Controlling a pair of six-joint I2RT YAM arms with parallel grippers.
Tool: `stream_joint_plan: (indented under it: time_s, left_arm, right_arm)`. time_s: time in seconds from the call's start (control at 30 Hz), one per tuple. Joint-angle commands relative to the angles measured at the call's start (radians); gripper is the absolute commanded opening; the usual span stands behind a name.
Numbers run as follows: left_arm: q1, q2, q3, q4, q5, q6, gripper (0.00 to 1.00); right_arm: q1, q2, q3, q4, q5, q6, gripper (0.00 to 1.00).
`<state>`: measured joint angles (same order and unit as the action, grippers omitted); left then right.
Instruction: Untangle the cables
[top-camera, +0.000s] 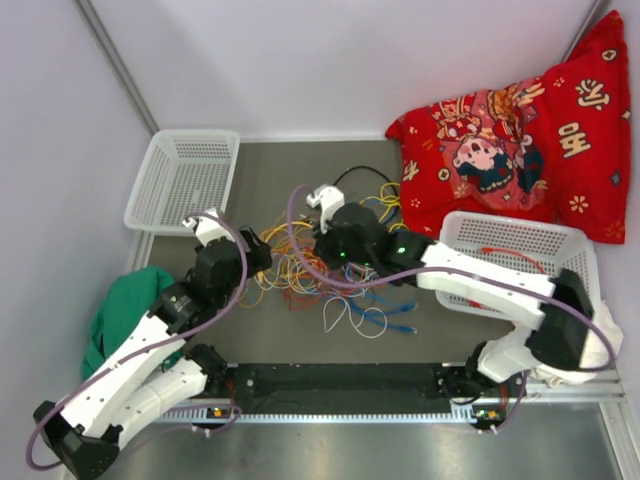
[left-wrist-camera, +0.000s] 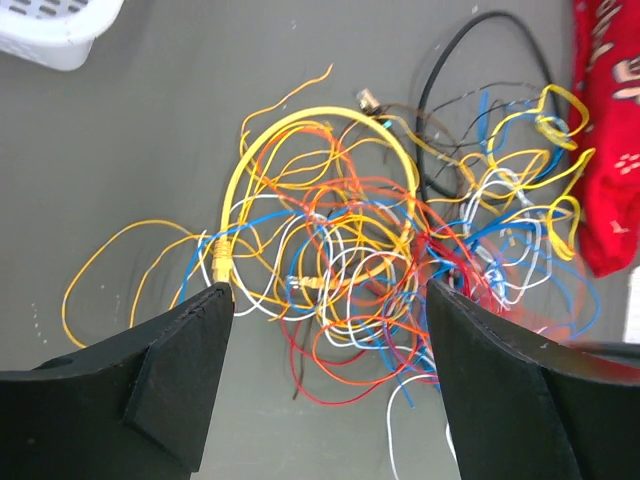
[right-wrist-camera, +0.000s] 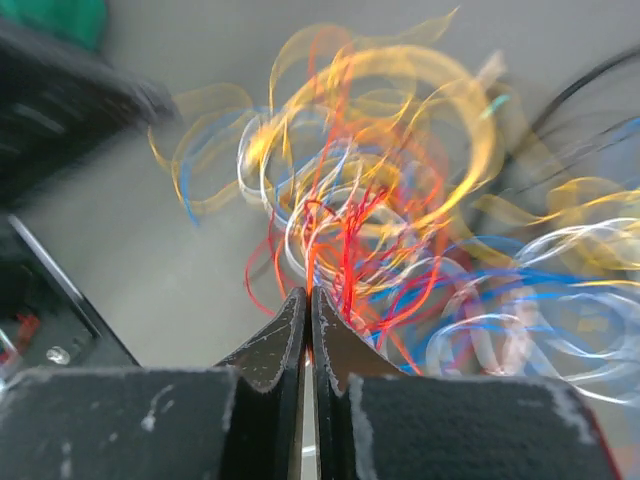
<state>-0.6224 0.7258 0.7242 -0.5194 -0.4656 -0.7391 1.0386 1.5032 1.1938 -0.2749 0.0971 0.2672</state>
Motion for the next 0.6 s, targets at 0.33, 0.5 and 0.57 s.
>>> stream_joint_plan:
  time_s: [0.33, 0.5, 0.57]
  left_arm:
    - [0.004, -0.083, -0.238, 0.800, 0.370, 0.035, 0.85]
    - [0.004, -0.045, -0.293, 1.139, 0.504, 0.041, 0.86]
    - [0.003, -0.011, -0.278, 1.185, 0.525, 0.059, 0.88]
  right_arm:
    - [0.011, -0.222, 0.733, -0.609, 0.334, -0.072, 0.00]
    - [0.009, -0.235, 0.739, -0.641, 0.329, -0.023, 0.00]
    - [0.011, -0.242, 0.741, -0.641, 0.314, -0.008, 0.00]
